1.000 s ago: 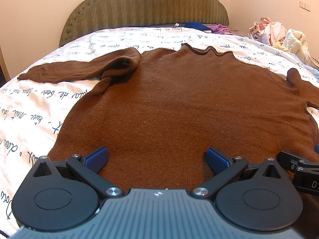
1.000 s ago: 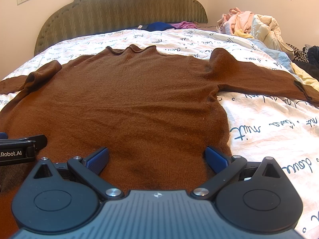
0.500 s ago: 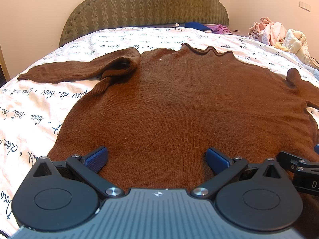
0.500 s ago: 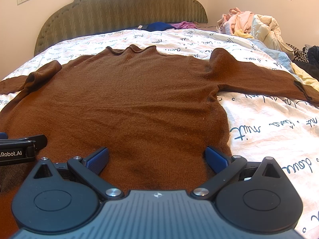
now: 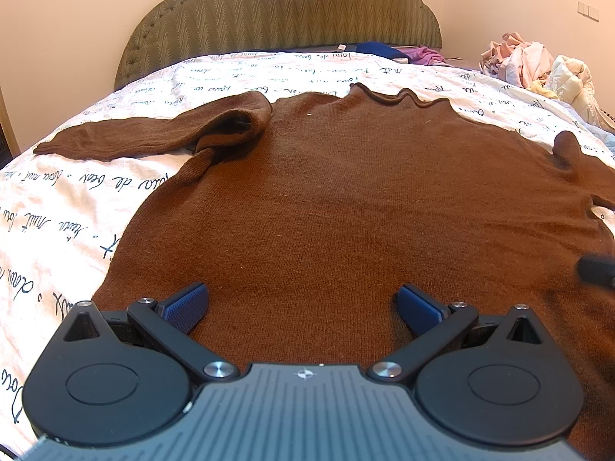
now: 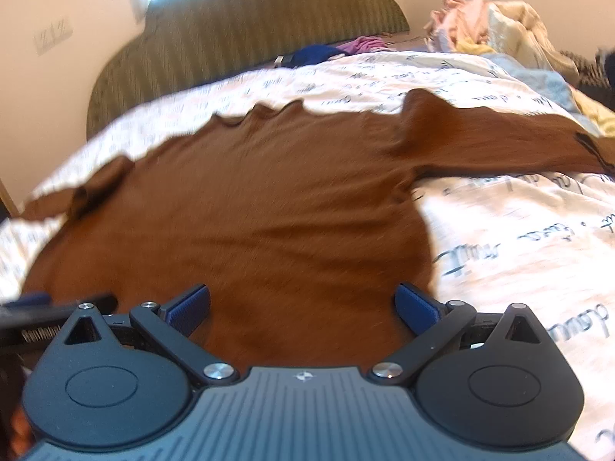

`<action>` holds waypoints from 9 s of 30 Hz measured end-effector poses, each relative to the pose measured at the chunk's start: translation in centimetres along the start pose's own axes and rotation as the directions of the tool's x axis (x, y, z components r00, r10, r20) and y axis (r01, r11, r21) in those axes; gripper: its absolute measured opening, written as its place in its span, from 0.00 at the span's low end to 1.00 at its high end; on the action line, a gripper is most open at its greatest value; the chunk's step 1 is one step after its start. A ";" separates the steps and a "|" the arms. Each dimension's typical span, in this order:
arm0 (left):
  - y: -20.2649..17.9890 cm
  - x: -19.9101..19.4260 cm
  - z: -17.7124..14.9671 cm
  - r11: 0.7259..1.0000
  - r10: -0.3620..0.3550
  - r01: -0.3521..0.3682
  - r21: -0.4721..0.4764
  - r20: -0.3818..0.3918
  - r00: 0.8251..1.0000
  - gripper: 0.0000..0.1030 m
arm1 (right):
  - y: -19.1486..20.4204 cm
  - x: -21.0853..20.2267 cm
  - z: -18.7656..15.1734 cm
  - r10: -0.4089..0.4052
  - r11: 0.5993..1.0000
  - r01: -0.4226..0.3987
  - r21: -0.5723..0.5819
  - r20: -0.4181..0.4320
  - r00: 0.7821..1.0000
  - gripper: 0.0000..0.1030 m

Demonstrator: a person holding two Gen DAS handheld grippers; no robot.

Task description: Fold small clothes

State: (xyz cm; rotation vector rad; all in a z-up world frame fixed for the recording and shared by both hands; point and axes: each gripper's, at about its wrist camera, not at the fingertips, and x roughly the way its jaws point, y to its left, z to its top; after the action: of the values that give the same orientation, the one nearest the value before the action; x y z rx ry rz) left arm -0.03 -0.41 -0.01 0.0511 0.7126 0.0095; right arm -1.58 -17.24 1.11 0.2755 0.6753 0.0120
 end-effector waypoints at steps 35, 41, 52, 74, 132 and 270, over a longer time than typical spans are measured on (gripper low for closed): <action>0.0 0.0 0.0 1.000 -0.001 0.001 0.000 0.000 1.000 1.00 | -32.3 -3.8 3.7 0.028 0.471 -0.319 0.822 0.347 0.937 0.69; 0.0 0.0 0.0 1.000 0.000 0.000 0.000 0.000 1.000 1.00 | -33.2 -2.7 3.5 0.045 0.395 -0.370 0.841 0.384 0.922 0.68; 0.4 0.2 0.2 1.000 -0.014 0.014 -0.019 -0.004 1.000 1.00 | -26.4 -0.1 6.5 0.180 0.420 -0.534 0.734 0.510 0.841 0.04; -2.5 5.2 8.6 0.752 -0.587 0.515 -0.411 -0.063 0.807 0.99 | -11.6 3.5 2.9 0.527 0.681 -0.559 0.473 0.213 0.823 0.76; 13.1 5.8 7.3 0.851 -0.032 0.001 -0.525 -0.050 0.998 0.05 | -7.8 12.1 16.3 0.385 0.908 -0.350 0.230 -0.127 0.914 0.79; 22.1 16.7 15.9 0.633 -0.511 0.407 -0.658 0.039 0.858 0.97 | -13.4 14.4 20.0 0.486 0.801 -0.425 0.422 -0.045 0.873 0.07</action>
State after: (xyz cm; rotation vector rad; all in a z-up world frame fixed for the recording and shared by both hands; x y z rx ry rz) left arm 23.19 21.44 2.25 -0.8262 0.8280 -0.2397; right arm 20.95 -33.67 3.74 0.8417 0.7467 0.3680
